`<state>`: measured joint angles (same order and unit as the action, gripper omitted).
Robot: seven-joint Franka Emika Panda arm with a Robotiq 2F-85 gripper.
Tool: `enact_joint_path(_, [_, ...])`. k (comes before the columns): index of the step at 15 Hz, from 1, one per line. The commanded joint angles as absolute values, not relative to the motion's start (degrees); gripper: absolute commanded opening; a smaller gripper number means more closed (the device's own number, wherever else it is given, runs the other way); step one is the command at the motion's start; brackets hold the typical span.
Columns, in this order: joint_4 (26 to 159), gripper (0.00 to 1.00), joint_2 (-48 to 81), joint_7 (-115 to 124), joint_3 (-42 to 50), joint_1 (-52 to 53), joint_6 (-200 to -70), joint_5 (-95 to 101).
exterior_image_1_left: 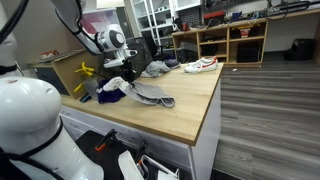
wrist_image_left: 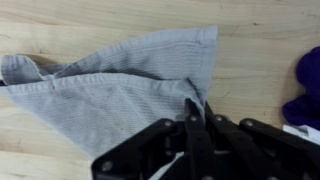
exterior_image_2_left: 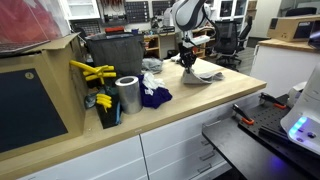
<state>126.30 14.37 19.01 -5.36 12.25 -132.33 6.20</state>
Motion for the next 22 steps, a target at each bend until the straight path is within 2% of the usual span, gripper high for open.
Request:
enact_joint_path(1, [125.51,0.01,14.13,16.43,-5.55,10.19,-132.71,2.28])
enact_joint_path(6, [126.24,0.01,14.02,15.26,-4.78,8.02,-132.96,-0.07])
enact_joint_path(22, [125.56,0.01,16.64,20.37,3.13,6.02,-132.10,11.49])
